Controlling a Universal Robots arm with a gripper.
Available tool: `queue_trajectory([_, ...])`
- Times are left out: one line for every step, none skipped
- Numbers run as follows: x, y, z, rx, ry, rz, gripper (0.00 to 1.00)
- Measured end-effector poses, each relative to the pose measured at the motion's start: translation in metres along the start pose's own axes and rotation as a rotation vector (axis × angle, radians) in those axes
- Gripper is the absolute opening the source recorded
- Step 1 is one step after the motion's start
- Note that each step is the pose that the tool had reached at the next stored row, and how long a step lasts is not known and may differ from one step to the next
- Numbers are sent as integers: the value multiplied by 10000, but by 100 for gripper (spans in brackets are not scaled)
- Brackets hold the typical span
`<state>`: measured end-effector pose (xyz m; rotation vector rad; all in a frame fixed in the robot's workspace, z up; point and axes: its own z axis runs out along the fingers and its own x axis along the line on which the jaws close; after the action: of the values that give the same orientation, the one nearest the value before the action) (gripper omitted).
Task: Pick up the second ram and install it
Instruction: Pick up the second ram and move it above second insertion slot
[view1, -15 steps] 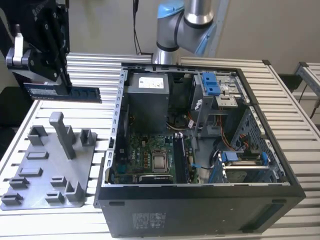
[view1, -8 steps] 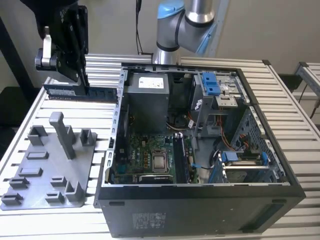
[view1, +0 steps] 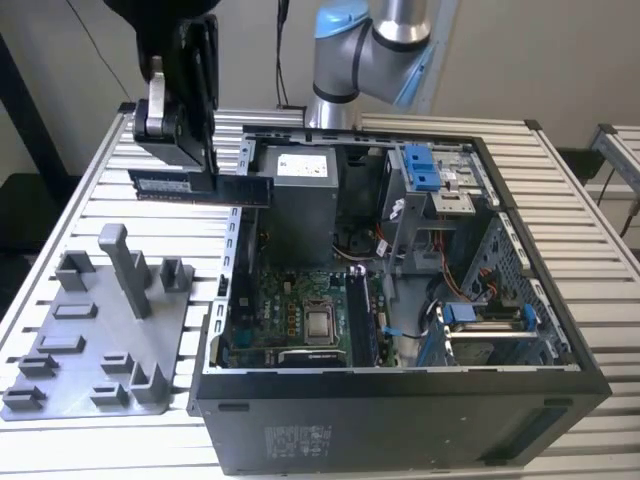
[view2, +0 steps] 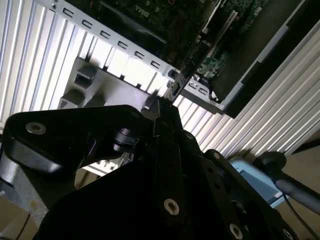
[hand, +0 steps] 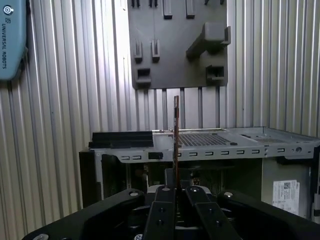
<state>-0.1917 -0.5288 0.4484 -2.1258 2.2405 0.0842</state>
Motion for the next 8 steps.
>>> queue_trajectory([-3, -45, 0, 0, -1, 1, 14])
queue_trajectory([-5, -90, 1, 1, -1, 0, 14])
queue_trajectory([-7, -139, 1, 0, -1, 0, 14])
queue_trajectory([-10, -184, 1, 0, 0, 0, 14])
queue_trajectory([-12, -228, 1, 0, -1, 1, 14])
queue_trajectory([-15, -273, 1, 0, 0, 1, 14])
queue_trajectory([-17, -318, 1, 0, 0, 0, 14])
queue_trajectory([-19, -363, 2, 0, -1, 0, 14])
